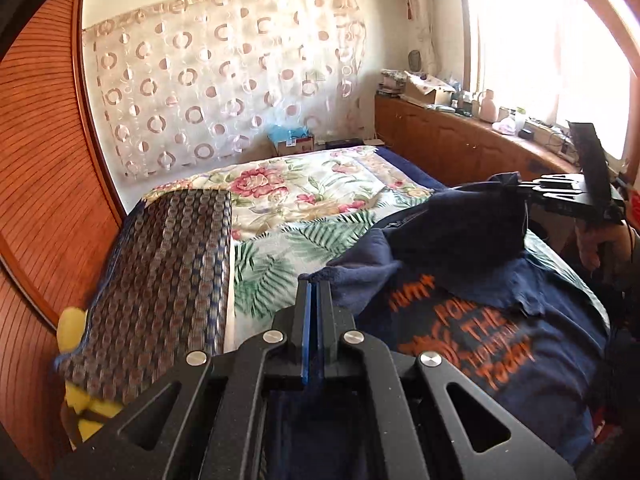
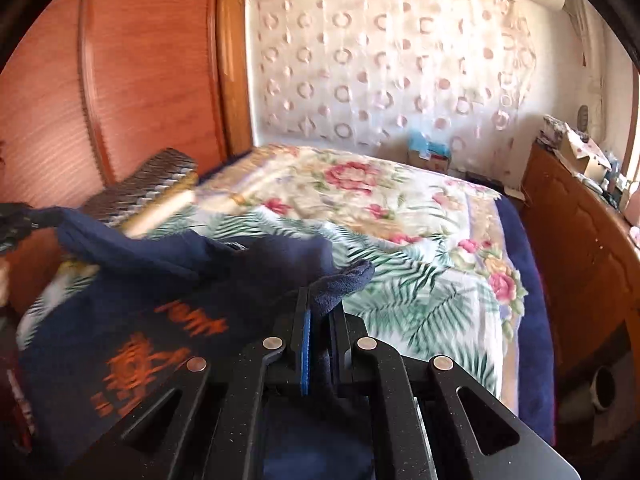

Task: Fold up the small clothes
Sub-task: 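Lift the hem toward the collar with the left gripper while the right gripper grasps the hem, then lay the held hem over the collar and open both grippers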

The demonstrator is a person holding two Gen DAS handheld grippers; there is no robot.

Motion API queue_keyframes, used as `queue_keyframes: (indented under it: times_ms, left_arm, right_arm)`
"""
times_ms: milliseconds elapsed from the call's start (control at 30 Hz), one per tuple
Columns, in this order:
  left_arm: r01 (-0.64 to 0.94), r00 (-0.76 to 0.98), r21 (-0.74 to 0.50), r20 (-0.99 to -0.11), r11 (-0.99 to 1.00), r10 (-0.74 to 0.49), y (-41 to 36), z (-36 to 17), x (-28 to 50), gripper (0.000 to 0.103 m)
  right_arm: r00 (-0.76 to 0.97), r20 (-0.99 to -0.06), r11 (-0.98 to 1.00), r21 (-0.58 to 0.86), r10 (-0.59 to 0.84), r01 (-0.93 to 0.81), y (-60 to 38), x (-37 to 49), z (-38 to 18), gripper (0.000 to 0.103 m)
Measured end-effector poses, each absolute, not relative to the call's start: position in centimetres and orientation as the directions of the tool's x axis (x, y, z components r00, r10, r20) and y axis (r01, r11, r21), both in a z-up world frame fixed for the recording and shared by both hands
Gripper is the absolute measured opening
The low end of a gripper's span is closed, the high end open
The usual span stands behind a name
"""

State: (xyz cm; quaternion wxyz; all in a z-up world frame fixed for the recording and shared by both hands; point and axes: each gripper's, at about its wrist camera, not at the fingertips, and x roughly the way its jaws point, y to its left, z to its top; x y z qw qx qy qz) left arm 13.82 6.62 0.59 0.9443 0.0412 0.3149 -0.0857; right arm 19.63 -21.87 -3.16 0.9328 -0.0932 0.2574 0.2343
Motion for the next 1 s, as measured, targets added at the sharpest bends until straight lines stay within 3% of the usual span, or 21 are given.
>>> queue_keyframes:
  times_ms: [267, 533, 833, 1000]
  left_arm:
    - [0.109, 0.82, -0.04, -0.561, 0.993, -0.113, 9.2, -0.6, 4.8, 0.003]
    - [0.081, 0.825, -0.186, -0.539, 0.979, -0.171, 11.3, -1.6, 0.0, 0.003]
    - [0.121, 0.835, -0.138, -0.521, 0.983, -0.175, 9.9, 0.4, -3.7, 0.003]
    - [0.113, 0.804, -0.102, -0.575, 0.988, -0.151, 10.1, -0.7, -4.7, 0.003]
  right_arm:
    - [0.768, -0.506, 0.885, -0.019, 0.392, -0.465, -25.8, 7.7, -4.2, 0.007]
    - [0.762, -0.546, 0.918, 0.036, 0.35, -0.396, -28.9, 0.2, -5.9, 0.004]
    - [0.77, -0.546, 0.923, 0.017, 0.331, -0.385, -29.0, -4.8, -2.2, 0.004]
    - [0.735, -0.587, 0.909, 0.005, 0.34, -0.417, -29.1, -6.9, -3.1, 0.004]
